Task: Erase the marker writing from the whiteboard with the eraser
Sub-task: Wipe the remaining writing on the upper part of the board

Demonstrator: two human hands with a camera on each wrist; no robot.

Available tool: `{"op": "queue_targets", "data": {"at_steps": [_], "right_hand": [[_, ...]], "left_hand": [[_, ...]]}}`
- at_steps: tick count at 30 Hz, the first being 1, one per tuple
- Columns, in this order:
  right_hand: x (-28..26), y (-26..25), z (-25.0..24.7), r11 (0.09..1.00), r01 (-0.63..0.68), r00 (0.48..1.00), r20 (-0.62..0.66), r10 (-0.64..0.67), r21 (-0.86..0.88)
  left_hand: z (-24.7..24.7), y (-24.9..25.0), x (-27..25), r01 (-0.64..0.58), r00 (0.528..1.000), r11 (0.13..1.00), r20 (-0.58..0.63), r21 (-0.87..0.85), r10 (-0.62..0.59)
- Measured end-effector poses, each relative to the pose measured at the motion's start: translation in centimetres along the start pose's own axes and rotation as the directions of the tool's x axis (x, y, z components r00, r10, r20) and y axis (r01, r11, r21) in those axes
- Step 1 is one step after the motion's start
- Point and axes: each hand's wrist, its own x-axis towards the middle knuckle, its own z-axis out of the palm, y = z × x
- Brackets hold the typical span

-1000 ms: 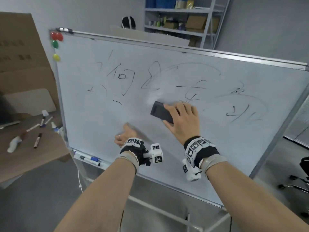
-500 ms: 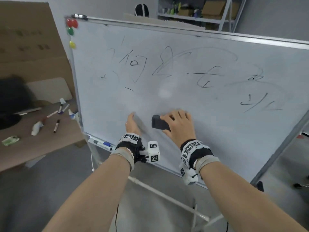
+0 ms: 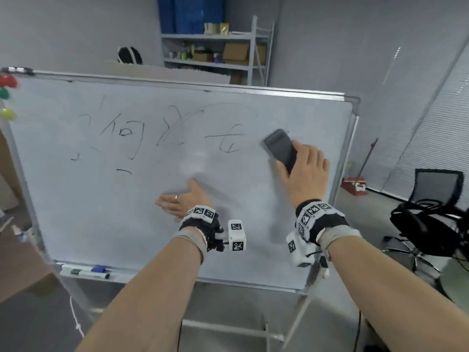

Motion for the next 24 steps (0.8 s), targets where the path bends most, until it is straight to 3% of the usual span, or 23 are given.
{"op": "queue_targets", "data": {"at_steps": [4, 7, 9, 12, 15, 18, 20, 24], "right_hand": [[-0.1, 3.5, -1.3, 0.951, -0.306, 0.951, -0.052, 0.304, -0.037], [-0.8, 3.1, -0.8, 0.912, -0.41, 0.909, -0.066, 0.411, 0.029], [-1.0, 1.6, 0.0, 0.931, -0.363, 0.93, -0.041, 0.364, 0.039], [-2.1, -2.5, 1.8, 0.987, -0.142, 0.989, 0.045, 0.139, 0.072], [-3.1, -6.3, 3.2, 0.993, 0.014, 0.99, 0.137, -0.03, 0.114], [-3.2, -6.2, 3.3, 0.988, 0.097, 0.987, 0.114, -0.111, 0.117], [-2.9, -4.9, 2.9, 0.991, 0.099, 0.991, 0.084, -0.107, 0.094], [-1.9, -1.5, 1.3, 0.989, -0.142, 0.99, 0.018, 0.141, 0.047]], "left_hand": [[1.3, 0.2, -1.0, -0.016, 1.0, 1.0, -0.007, 0.02, 0.016], [1.0, 0.2, -0.7, -0.006, 1.0, 1.0, 0.001, 0.013, 0.006], [0.6, 0.3, -0.4, -0.003, 1.0, 1.0, -0.009, 0.011, 0.003], [-0.4, 0.6, 0.6, -0.004, 1.0, 1.0, -0.017, 0.009, 0.005], [-1.2, 0.9, 2.7, -0.016, 0.998, 1.0, -0.052, 0.026, 0.017], [-1.7, 1.2, 3.9, -0.007, 0.999, 1.0, -0.049, 0.02, 0.008], [-1.7, 1.4, 3.9, -0.007, 0.999, 1.0, -0.041, 0.003, 0.007], [-0.8, 1.5, 2.5, 0.002, 0.999, 0.999, -0.041, -0.052, -0.004]]}}
